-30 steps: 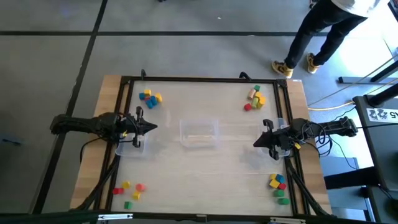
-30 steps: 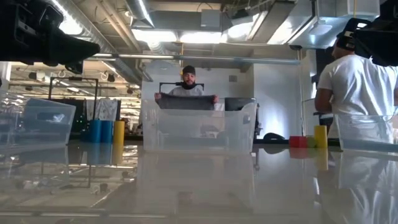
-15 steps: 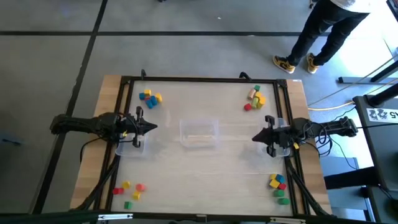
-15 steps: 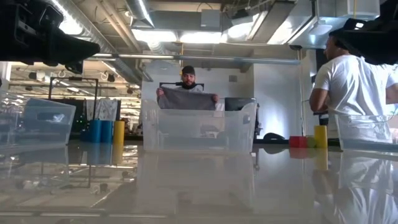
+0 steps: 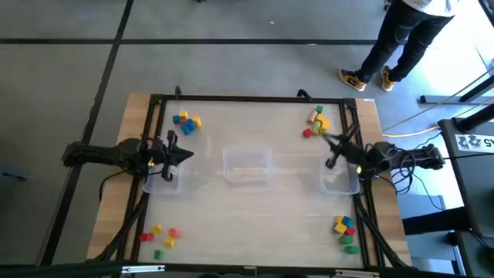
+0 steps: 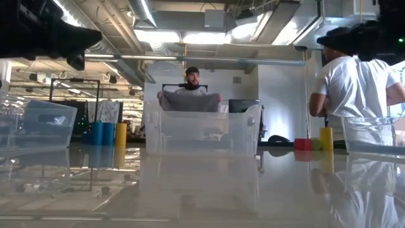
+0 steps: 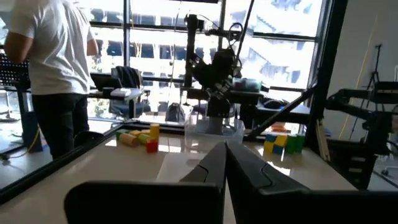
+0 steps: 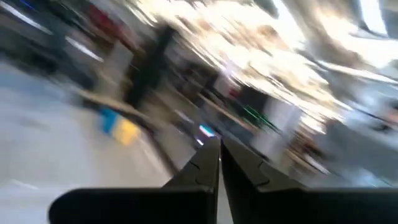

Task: Sort blocks by size
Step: Put the red cube block into the right transparent bin

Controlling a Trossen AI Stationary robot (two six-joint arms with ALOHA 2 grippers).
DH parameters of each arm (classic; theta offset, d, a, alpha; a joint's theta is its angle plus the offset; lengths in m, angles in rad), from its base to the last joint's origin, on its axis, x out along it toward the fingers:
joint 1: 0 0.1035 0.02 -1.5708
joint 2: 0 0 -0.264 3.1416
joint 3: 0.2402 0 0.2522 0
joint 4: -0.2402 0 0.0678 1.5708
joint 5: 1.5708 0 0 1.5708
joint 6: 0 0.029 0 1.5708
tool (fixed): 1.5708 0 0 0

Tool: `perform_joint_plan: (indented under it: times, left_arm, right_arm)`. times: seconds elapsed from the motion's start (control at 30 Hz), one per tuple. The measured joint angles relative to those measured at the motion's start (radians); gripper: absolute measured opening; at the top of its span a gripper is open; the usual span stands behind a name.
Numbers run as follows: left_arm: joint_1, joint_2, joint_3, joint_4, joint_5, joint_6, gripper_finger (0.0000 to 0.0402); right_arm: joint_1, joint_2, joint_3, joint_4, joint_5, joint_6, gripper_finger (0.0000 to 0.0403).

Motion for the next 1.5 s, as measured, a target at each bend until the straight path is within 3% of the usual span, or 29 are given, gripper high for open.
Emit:
perform_joint_plan:
  times: [0.23,0.5,0.77,1.1,1.33,1.5]
  left_arm:
    - [0.0,0.0,0.0,0.007,-0.107,0.023,0.0005]
    - [0.0,0.0,0.0,0.007,-0.14,0.024,0.0005]
    - [0.0,0.0,0.0,0.007,-0.142,0.024,0.0005]
    - [0.0,0.0,0.0,0.007,-0.142,0.024,0.0005]
    - [0.0,0.0,0.0,0.007,-0.142,0.02,0.0005]
    - [0.0,0.0,0.0,0.007,-0.142,0.018,0.0005]
  right_arm:
    - [-0.001,0.107,0.186,-0.273,0.303,-0.084,0.0021]
    - [-0.032,0.262,0.348,-0.416,0.371,-0.096,0.0021]
    - [-0.26,0.472,0.435,-0.446,0.157,-0.1,0.0021]
    - [-0.617,0.816,0.543,-0.532,-0.236,-0.061,0.0021]
    - [-0.753,1.026,0.627,-0.645,-0.479,0.03,0.0021]
    - [-0.795,1.145,0.65,-0.674,-0.547,0.047,0.0021]
